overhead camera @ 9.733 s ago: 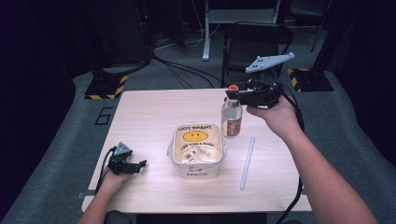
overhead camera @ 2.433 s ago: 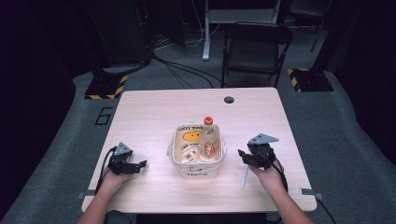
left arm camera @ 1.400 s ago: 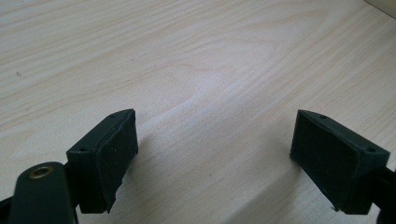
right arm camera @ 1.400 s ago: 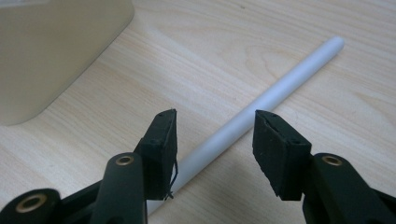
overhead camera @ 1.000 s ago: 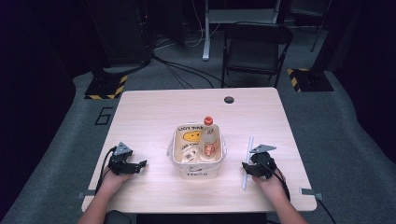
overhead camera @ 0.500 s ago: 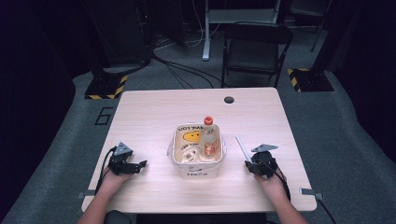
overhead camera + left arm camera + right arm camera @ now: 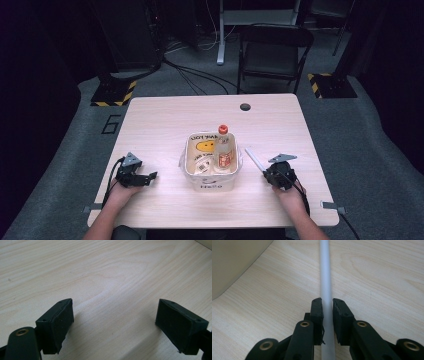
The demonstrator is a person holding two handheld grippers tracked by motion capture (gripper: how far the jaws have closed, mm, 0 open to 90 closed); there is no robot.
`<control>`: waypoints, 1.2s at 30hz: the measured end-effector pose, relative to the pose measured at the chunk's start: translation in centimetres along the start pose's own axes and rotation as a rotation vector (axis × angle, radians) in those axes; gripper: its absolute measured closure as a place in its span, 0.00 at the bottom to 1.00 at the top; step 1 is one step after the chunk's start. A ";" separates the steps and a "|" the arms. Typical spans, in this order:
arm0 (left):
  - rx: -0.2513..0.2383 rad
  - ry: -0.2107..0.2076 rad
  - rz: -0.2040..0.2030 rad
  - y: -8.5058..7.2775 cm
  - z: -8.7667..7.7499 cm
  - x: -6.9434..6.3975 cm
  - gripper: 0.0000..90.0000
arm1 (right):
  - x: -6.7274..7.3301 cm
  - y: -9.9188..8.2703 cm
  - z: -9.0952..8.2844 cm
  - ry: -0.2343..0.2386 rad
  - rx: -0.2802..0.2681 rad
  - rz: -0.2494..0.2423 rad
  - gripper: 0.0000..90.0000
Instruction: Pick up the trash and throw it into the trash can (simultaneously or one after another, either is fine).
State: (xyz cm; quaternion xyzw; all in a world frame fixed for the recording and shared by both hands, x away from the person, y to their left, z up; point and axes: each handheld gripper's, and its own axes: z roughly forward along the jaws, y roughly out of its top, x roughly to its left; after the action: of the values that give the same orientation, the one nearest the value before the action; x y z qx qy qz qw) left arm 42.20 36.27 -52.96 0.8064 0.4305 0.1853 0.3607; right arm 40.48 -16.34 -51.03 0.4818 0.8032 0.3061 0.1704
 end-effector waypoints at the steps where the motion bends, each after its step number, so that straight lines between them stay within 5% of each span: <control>1: 0.000 0.000 0.000 0.0 0.0 0.0 0.16 | -0.1 0.0 0.0 0.002 0.002 0.001 0.87; 19: 0.000 0.000 0.000 0.0 0.0 0.0 0.16 | -0.9 0.8 -1.7 0.041 -0.033 0.028 0.87; 36: 0.002 0.000 -0.001 0.0 0.0 0.0 0.16 | -0.8 3.2 -5.3 0.071 -0.060 -0.047 0.88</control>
State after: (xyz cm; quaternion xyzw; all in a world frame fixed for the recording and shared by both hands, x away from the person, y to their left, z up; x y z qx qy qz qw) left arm 42.21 36.24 -52.94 0.8066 0.4311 0.1845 0.3598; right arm 40.04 -17.68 -44.93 0.4461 0.8104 0.3429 0.1633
